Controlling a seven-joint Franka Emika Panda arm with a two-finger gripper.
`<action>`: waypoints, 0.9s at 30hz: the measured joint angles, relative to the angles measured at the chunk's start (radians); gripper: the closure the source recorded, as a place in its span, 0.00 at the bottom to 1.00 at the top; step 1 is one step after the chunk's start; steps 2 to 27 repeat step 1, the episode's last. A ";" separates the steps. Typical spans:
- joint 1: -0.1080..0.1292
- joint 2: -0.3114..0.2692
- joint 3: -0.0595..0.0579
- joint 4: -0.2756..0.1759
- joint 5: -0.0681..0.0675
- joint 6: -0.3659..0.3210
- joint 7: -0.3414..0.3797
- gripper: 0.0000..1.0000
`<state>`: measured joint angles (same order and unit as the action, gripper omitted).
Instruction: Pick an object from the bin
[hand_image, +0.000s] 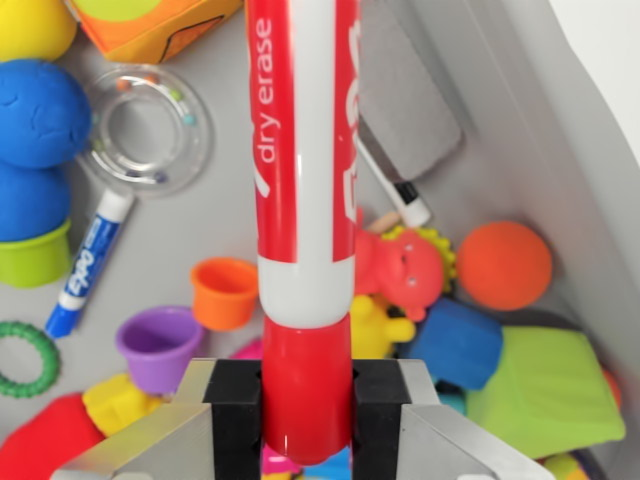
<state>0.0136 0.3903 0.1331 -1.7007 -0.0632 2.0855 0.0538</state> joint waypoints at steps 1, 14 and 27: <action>0.000 0.000 0.000 0.000 0.000 0.000 0.000 1.00; 0.000 0.000 0.000 0.000 0.000 0.000 0.000 1.00; 0.000 0.000 0.000 0.000 0.000 0.000 0.000 1.00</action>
